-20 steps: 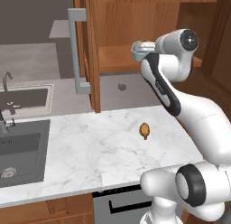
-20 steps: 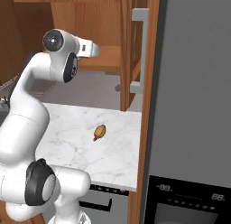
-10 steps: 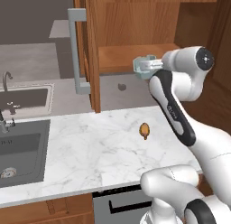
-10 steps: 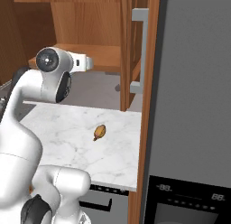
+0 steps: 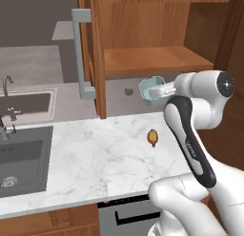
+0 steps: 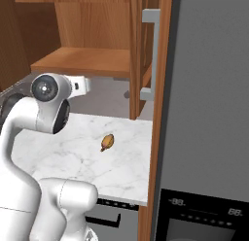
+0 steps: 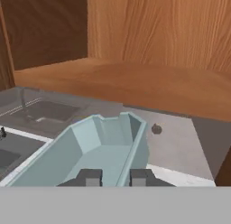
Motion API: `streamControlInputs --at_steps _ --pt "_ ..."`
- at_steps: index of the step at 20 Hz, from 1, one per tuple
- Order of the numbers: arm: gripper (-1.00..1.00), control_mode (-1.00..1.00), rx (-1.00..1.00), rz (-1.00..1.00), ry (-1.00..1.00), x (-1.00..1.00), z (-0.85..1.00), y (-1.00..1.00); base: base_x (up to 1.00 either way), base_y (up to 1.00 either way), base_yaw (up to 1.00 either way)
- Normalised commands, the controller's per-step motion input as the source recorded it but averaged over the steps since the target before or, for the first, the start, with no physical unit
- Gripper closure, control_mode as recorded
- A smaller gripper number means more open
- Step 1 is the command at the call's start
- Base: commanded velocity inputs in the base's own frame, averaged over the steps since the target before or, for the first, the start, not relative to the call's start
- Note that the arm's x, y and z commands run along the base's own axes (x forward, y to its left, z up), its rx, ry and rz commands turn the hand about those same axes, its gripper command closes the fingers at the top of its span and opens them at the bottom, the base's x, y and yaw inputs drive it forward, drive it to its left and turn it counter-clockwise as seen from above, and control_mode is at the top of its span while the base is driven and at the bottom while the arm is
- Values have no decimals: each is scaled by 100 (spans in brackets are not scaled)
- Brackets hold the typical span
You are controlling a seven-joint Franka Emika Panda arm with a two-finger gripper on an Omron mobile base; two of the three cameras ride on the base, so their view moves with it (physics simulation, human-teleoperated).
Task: Retrieve the tupperware from the cabinet, then place the raw meat into the tupperware to avoid contamination.
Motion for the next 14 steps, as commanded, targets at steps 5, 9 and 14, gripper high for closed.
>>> streamControlInputs --at_steps 5,9,14 --pt "100 -100 -8 8 10 -24 -49 22 0 0 0" --pt "100 -100 -11 7 13 -3 -62 31 0 0 0" --pt "100 -100 -10 7 13 12 -68 26 0 0 0"
